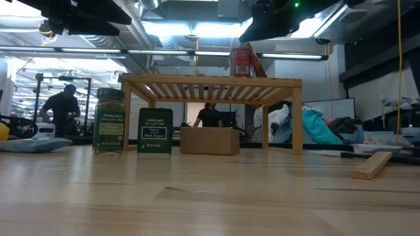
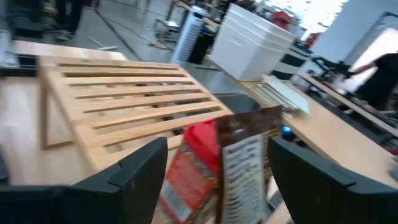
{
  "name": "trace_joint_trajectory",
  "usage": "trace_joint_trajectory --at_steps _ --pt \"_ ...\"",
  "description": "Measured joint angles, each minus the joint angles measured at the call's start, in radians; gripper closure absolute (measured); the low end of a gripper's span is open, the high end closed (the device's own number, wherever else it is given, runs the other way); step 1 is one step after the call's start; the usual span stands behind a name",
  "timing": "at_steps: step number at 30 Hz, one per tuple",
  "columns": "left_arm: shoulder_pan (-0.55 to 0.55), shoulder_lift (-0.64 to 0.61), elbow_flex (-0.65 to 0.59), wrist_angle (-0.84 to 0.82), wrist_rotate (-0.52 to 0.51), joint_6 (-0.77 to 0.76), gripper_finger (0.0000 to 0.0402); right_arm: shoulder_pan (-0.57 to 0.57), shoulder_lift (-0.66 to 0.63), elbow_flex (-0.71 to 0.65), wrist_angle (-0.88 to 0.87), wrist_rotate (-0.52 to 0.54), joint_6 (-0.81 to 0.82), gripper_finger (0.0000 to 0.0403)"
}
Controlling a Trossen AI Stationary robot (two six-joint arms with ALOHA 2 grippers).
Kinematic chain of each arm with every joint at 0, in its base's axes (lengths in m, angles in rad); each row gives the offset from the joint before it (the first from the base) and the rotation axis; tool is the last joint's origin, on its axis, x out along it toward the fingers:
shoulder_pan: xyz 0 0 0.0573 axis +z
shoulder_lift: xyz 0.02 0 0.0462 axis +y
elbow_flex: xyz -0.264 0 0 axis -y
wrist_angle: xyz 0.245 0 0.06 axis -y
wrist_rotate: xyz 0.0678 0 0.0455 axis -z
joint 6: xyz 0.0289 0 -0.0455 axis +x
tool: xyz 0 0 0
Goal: Shelf spices
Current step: Remove the orange seasoning pack from the shelf
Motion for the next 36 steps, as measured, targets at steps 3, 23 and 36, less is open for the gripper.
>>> trace_joint_trajectory --at_steps 3,23,36 --pt "0.0 0.0 0.0 0.0 0.0 0.0 0.0101 -0.002 0.0 0.003 0.006 0.007 -0.001 0.012" --pt "0.0 0.0 0.0 0.0 0.0 0.0 0.0101 -0.114 0.026 0.003 0.112 -0.068 0.002 0.012" --pt "-0.001 0.0 0.0 0.0 0.01 -0.001 0.0101 -0.114 0.063 0.004 0.113 0.029 -0.003 0.0205"
